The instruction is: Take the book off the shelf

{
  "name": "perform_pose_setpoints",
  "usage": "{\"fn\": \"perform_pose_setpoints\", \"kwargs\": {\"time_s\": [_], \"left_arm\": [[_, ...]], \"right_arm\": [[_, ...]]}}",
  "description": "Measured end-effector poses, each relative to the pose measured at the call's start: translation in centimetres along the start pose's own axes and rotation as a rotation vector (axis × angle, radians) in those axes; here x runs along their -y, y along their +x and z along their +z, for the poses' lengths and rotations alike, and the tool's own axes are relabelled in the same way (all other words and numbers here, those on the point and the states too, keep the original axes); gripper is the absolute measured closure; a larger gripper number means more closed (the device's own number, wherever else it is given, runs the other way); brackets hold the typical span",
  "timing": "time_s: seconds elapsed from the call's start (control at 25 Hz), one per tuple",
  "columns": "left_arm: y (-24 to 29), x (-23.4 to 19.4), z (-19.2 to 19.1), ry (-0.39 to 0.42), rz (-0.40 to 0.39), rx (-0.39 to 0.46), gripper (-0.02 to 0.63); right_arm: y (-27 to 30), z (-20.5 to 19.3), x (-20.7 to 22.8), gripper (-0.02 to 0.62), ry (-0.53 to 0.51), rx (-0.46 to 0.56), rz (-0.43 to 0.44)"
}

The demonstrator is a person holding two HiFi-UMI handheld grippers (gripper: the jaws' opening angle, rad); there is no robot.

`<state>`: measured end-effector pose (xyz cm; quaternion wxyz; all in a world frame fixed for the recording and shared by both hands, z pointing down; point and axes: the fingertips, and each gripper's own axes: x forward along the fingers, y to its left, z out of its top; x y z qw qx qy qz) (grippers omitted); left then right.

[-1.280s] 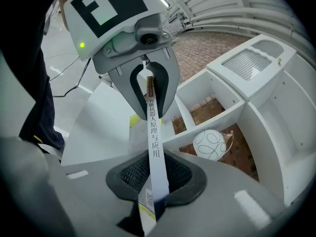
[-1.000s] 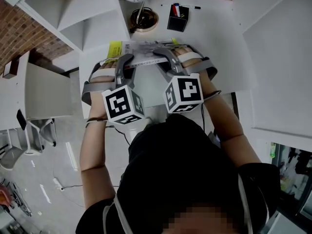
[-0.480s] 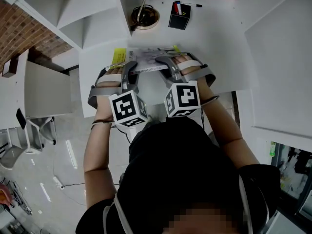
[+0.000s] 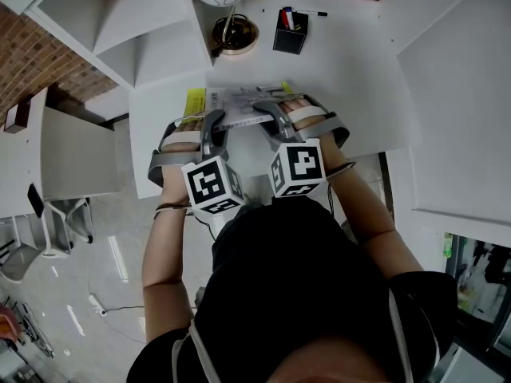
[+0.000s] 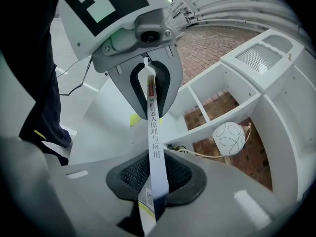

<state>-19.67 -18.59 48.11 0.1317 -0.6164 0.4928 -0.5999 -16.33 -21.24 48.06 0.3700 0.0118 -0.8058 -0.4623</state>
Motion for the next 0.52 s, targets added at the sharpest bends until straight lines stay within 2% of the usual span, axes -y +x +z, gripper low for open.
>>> {"fn": "perform_pose_setpoints", "kwargs": {"time_s": [0.52], "left_arm": [[0.27, -0.97, 0.12, -0.005, 0.011, -0.007, 0.532]], "right_arm": [[0.17, -0.13, 0.86, 0.522, 0.013, -0.004, -0.009]]}}
